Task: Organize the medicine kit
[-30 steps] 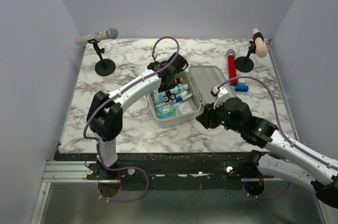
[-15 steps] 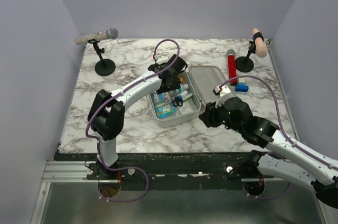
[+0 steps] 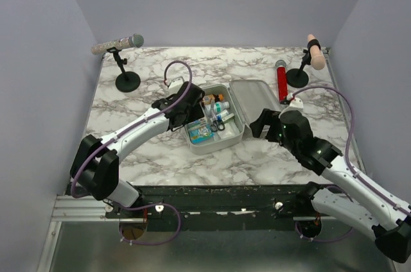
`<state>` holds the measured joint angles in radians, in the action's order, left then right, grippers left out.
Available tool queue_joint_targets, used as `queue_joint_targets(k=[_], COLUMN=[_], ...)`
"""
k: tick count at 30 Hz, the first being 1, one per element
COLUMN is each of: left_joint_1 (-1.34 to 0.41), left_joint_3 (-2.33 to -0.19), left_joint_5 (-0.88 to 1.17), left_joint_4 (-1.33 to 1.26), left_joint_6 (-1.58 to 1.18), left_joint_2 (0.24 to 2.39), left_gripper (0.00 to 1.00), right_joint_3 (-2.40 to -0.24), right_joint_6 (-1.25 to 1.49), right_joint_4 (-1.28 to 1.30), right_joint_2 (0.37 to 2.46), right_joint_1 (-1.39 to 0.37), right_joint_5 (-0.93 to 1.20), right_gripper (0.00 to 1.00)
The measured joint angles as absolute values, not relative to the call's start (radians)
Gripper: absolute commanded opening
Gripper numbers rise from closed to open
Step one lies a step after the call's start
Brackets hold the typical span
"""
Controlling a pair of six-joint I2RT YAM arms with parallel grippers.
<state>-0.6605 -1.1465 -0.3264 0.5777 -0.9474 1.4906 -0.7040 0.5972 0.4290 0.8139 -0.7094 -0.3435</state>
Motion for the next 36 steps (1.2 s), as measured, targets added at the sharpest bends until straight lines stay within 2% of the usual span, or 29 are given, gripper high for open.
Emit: queue_joint_targets(k=[5,8,15,21,28,36], left_joint_1=[-0.651,-0.651,-0.649,-0.648,-0.645,-0.64], left_joint_3=[-1.018,-0.979,-0.953,-0.933,-0.875,-0.854], left_joint_5=[-0.308,-0.304,-0.305,-0.316,-0.327,-0.333], left_joint_4=[0.513,0.471,0.447,0.444,0.395,0.382], left_joint_6=[-0.949,-0.947,-0.935,-0.916,-0.911,-0.899], left_joint_2=[1.479,1.462,1.44,1.428,1.396,1.376], left_gripper=[0.74,0.73,0.72,0.69,0.68,0.67], right_joint_3=[-0.592,-0.522,-0.449,-0.366,-0.294,-0.258], right_joint_6=[0.72,0.788,0.917,1.021,1.106,1.099], right_joint_4=[0.34,0.296,0.104,-0.098,-0.302,-0.421], right_joint_2=[0.812,0.846,1.024,1.09,1.101,1.064], right_joint_1=[-0.516,-0.458,-0.385,-0.332,-0.307,-0.283], right_joint_5=[-0.223,-0.165,-0.035,0.026,0.035,0.042], right_gripper=[1.0,1.0,1.0,1.0,1.0,1.0])
